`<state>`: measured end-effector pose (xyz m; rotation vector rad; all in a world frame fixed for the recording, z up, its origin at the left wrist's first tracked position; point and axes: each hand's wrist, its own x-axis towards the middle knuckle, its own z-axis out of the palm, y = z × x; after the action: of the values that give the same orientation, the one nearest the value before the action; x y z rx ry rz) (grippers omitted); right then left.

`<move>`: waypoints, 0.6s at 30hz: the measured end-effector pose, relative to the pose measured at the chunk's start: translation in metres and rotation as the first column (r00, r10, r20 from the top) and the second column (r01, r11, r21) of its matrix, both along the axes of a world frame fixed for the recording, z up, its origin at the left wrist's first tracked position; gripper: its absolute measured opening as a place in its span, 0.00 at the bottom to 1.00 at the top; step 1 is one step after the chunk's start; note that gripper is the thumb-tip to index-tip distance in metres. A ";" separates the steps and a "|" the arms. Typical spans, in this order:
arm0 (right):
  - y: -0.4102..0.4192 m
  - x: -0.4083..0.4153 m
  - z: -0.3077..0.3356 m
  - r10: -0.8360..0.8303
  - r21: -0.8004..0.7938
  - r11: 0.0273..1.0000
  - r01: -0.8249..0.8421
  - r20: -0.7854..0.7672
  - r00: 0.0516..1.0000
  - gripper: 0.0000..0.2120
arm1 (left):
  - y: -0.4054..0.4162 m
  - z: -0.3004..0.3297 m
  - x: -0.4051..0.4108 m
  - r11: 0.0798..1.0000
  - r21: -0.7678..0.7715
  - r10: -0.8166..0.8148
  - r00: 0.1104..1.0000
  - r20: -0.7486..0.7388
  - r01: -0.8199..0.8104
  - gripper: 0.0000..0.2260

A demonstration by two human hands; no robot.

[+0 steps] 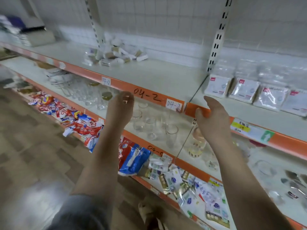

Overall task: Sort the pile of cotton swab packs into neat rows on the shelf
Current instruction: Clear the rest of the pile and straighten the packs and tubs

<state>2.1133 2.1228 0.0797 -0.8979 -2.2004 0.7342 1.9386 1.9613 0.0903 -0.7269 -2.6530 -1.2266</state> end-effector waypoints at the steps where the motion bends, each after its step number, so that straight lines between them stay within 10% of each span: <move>1: 0.004 -0.019 0.000 0.002 0.000 1.000 -0.002 -0.015 1.000 0.22 | -0.003 -0.001 -0.018 1.000 0.012 0.025 1.000 -0.003 -0.025 0.13; 18: 0.049 -0.328 0.029 0.206 -0.112 0.974 -0.199 0.051 0.977 0.20 | 0.022 0.022 -0.282 0.989 0.080 0.121 0.992 0.045 -0.124 0.14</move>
<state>1.7849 2.1719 0.1084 -0.7637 -2.3508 0.9390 1.6566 1.9836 0.1126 -0.5235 -2.6159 -1.3217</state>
